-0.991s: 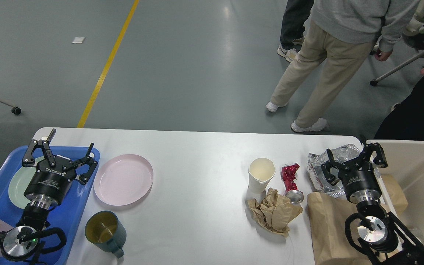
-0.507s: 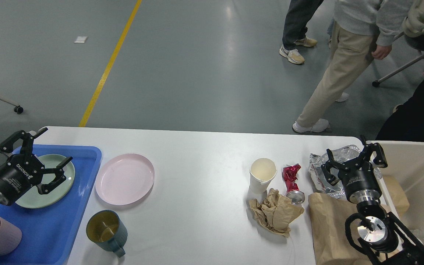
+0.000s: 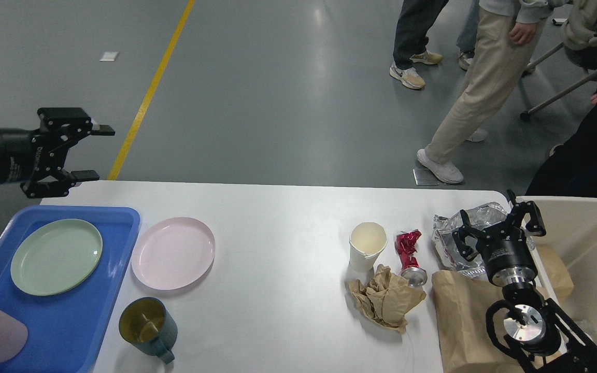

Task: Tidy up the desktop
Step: 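Raise the left gripper up and away from the blue tray, then lower the left gripper onto the teal mug beside the tray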

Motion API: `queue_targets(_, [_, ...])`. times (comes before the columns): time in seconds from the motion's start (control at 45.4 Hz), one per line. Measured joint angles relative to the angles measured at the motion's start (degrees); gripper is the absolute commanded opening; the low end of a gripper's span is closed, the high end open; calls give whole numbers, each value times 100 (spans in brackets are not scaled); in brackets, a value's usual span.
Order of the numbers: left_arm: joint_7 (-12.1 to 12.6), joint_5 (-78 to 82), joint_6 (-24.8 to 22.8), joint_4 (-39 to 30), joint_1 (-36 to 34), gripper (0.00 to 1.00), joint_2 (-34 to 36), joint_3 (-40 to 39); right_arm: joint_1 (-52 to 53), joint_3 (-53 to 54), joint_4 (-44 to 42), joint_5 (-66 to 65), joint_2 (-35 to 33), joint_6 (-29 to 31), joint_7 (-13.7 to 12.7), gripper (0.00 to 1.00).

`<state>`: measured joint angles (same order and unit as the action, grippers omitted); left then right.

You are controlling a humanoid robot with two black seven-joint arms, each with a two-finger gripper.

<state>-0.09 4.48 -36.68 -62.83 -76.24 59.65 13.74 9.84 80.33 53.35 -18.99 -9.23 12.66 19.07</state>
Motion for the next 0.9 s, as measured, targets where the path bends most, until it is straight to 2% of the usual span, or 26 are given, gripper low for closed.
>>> queue_targets(0.066, [0, 1, -29, -15, -891, 97, -255, 959, 0, 0, 0, 0, 0, 0, 0, 100])
queue_targets(0.088, [0, 1, -45, -20, -1422, 97, -461, 1545, 0, 0, 0, 0, 0, 0, 0, 100])
queue_targets(0.242, [-35, -2, -234, -35, -3265, 97, -1349, 3746, 0, 0, 0, 0, 0, 0, 0, 100])
queue_targets(0.33, [-68, -58, -674, -40, -4297, 97, -2221, 5007, 1, 0, 0, 0, 0, 0, 0, 100])
queue_targets(0.396, [-92, -109, -1145, -75, -4860, 97, -2838, 5663, 1, 0, 0, 1, 0, 0, 0, 100])
queue_targets(0.462, [-107, -208, -1569, -142, -5282, 97, -3317, 6067, 0, 0, 0, 1, 0, 0, 0, 100])
queue_targets(0.551, [-113, -350, -1779, -391, -5775, 97, -3769, 6387, 0, 0, -1, 0, 0, 0, 0, 100])
queue_targets(0.727, [-153, -599, -1831, -1201, -6689, 97, -4802, 6731, 1, 0, 0, 0, 0, 0, 0, 100])
queue_targets(0.903, [-451, -914, -1833, -2142, -7445, 97, -5313, 6799, 0, 0, 0, 0, 0, 0, 0, 100])
